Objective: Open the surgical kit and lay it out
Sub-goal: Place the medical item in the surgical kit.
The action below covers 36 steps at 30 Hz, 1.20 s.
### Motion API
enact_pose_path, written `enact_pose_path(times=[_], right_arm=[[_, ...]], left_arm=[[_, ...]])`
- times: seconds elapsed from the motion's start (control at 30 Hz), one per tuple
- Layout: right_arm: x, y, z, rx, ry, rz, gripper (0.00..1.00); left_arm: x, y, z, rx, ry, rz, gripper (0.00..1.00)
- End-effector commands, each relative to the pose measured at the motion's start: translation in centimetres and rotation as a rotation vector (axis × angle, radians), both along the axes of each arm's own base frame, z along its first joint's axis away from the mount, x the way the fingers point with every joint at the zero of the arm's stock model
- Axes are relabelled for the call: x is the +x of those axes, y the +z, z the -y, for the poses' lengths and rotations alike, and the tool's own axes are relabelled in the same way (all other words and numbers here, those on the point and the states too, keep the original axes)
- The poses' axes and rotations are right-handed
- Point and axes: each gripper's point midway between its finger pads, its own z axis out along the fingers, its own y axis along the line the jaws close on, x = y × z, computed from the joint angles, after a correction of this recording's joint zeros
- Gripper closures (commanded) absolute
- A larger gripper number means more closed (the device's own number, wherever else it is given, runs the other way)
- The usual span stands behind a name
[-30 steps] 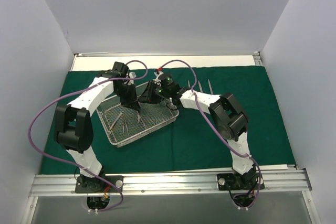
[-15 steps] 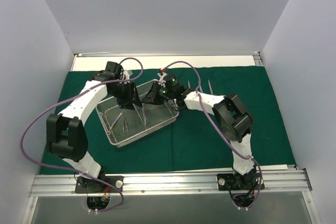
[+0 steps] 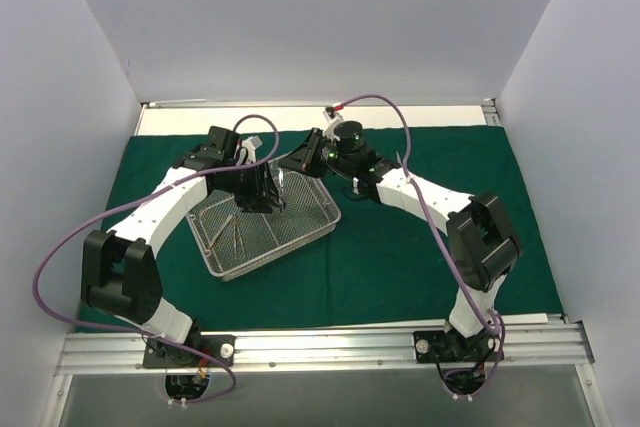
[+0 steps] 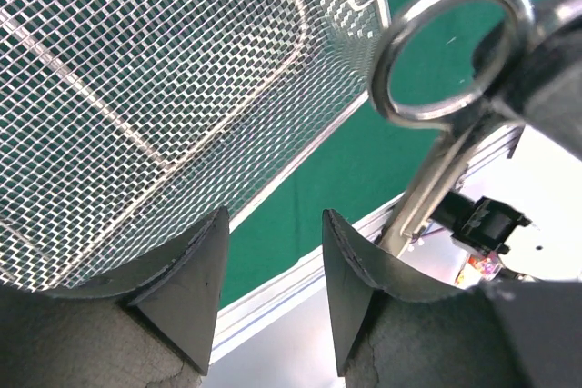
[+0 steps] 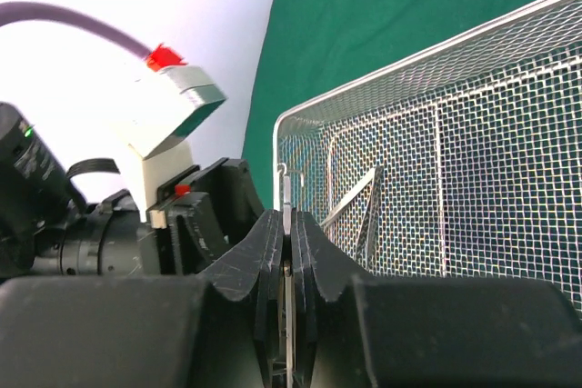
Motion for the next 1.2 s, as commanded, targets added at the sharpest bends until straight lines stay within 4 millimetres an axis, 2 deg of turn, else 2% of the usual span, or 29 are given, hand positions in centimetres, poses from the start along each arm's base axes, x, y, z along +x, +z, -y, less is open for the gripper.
enact_pose_path(times=[0.0, 0.17, 0.23, 0.4, 0.57, 0.7, 0.9, 1.17], right_arm=[[0.1, 3.5, 0.2, 0.043, -0.048, 0.051, 1.0], [-0.3, 3.0, 0.7, 0.027, -0.059, 0.049, 1.0], [-0.6, 3.0, 0.9, 0.025, -0.059, 0.049, 1.0], [-1.1, 2.4, 1.6, -0.008, -0.063, 0.047, 1.0], [-0.9, 2.2, 1.9, -0.026, -0.077, 0.044, 1.0], [-0.5, 2.1, 1.7, -0.034, -0.09, 0.037, 1.0], [0.0, 2.3, 1.4, -0.031, -0.1, 0.034, 1.0], [0.4, 3.4, 1.4, -0.003, -0.117, 0.039, 1.0]], left_arm=[[0.8, 3.1, 1.5, -0.094, -0.002, 0.098, 0.47], [0.7, 4.1, 1.3, -0.101, 0.022, 0.132, 0.47], [0.1, 3.5, 0.4, -0.049, 0.043, 0.095, 0.47], [0.9, 3.8, -1.0, 0.02, 0.097, 0.126, 0.45], [1.6, 6.2, 0.3, -0.067, 0.06, 0.22, 0.43], [1.4, 6.7, 1.6, -0.107, 0.022, 0.231, 0.43], [1.0, 6.6, 1.8, -0.107, 0.012, 0.237, 0.43], [0.5, 5.5, 2.5, -0.11, -0.016, 0.196, 0.43]])
